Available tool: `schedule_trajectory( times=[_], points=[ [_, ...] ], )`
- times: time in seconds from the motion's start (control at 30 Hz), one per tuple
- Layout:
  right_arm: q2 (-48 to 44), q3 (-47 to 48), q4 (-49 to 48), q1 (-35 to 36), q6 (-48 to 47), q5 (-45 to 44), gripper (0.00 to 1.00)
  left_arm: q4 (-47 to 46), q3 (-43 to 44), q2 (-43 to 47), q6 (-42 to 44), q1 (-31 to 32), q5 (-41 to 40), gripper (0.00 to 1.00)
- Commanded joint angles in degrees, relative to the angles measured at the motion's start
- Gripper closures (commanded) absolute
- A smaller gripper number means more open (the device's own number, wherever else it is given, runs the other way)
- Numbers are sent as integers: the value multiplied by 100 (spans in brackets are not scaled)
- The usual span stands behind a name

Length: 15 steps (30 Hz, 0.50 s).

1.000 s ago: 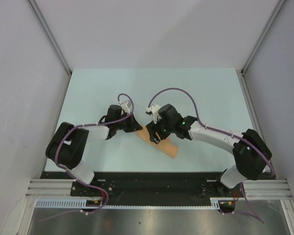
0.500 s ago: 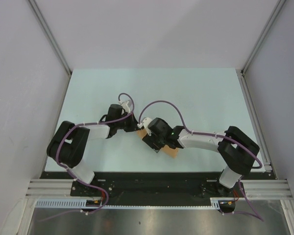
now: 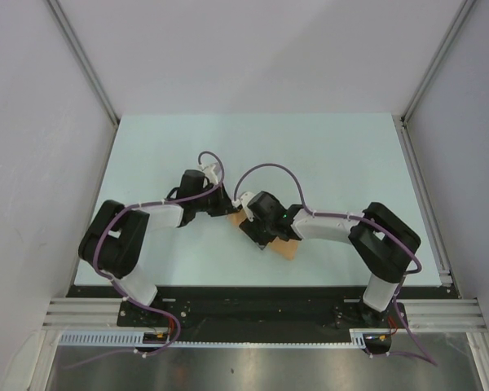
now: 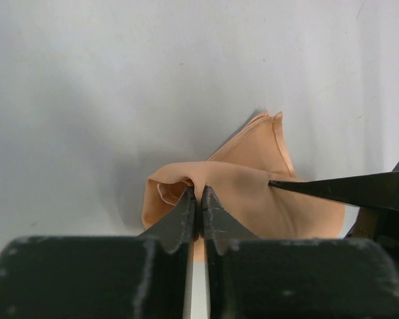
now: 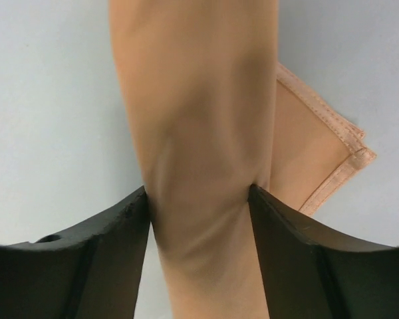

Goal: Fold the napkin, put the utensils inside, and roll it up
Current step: Roll the napkin with the utensil

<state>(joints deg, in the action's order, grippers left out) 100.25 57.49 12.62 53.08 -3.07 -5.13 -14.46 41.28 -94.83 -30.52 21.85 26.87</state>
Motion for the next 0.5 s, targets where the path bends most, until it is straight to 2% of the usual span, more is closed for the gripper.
schedule_trajectory(
  times=[0.0,0.03,0.07,0.13,0.17,0.23,0.33,0.47],
  points=[
    [276,69,460,-289,210,616,41,-75,302,86,-50,13,47,80],
    [293,95,513,-411,245,1044,45,-49,337,139,-33,-5,-15,68],
    [320,95,600,-482,280,1292,54,30,355,192,-15,-22,-155,62],
    [364,121,671,-683,420,2115,59,162,381,412,55,-84,-296,46],
    [373,130,715,-737,534,2382,63,206,381,491,81,-101,-349,43],
    [408,139,724,-895,658,3109,66,320,320,692,186,-145,-507,37],
    [469,183,672,-1001,860,3814,69,295,119,921,266,-154,-596,35],
    [627,341,680,-1255,1027,4248,70,-13,-242,1080,222,-154,-490,34]
  ],
)
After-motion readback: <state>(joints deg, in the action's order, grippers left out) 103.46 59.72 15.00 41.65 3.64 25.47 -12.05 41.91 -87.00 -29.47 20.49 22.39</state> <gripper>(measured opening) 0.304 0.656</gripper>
